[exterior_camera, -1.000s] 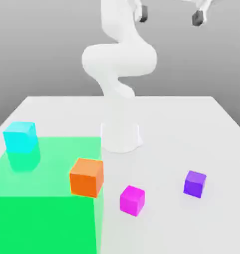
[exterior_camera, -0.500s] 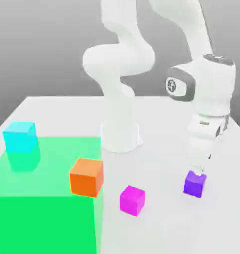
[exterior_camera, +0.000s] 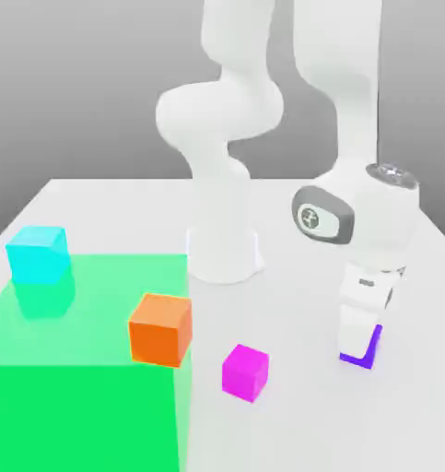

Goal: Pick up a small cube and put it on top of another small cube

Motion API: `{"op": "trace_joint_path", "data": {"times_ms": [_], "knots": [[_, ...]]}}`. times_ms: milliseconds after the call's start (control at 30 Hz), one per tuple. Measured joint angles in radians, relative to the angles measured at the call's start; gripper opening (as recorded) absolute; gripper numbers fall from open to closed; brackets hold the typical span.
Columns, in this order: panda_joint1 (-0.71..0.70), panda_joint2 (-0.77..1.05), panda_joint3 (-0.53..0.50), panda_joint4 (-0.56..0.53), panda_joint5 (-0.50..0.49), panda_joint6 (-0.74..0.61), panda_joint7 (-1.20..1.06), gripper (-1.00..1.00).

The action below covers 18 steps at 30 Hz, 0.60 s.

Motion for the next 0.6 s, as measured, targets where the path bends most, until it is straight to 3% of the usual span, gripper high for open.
{"op": "trace_joint_path", "data": {"times_ms": [200,600], "knots": [[-0.029,-0.202,0.06,-0.022,0.169,-0.178,-0.123,-1.0],[-0.404,-0.437,-0.247,0.268,0.101,-0.69,-0.032,-1.0]]}}
